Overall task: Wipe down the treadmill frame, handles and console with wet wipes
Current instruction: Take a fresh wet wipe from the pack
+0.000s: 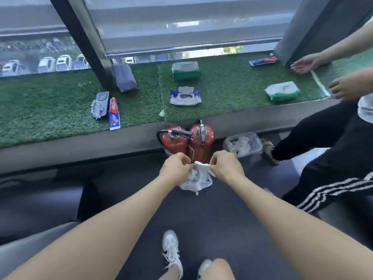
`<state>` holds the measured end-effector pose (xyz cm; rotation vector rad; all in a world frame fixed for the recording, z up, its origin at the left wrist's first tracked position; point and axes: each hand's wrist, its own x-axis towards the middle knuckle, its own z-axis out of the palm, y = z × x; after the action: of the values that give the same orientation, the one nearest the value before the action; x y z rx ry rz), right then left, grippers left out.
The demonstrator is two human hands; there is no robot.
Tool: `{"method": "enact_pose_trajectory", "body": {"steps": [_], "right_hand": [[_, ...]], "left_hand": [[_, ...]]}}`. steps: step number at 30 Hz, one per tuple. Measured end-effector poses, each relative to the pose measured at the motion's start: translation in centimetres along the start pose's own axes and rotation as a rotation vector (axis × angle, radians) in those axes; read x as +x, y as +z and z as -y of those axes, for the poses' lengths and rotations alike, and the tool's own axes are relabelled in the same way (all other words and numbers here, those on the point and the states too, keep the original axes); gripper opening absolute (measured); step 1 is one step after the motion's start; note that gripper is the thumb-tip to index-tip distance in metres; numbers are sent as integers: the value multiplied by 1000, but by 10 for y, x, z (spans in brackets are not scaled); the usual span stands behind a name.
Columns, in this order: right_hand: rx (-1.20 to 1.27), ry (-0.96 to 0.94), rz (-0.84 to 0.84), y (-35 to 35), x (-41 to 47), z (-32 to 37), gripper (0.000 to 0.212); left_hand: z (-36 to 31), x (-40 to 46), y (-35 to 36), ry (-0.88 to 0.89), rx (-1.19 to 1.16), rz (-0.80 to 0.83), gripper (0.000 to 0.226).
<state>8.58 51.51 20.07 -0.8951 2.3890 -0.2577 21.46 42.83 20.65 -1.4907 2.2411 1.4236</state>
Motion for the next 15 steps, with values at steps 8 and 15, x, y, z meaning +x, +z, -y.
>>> {"method": "enact_pose_trajectory", "body": {"steps": [8, 15], "right_hand": [[-15, 54, 36, 74, 102, -8, 17], [-31, 51, 124, 127, 169, -28, 18]], "left_hand": [[40, 114, 27, -74, 5, 23, 18], [69, 185, 56, -120, 48, 50, 21]]}}
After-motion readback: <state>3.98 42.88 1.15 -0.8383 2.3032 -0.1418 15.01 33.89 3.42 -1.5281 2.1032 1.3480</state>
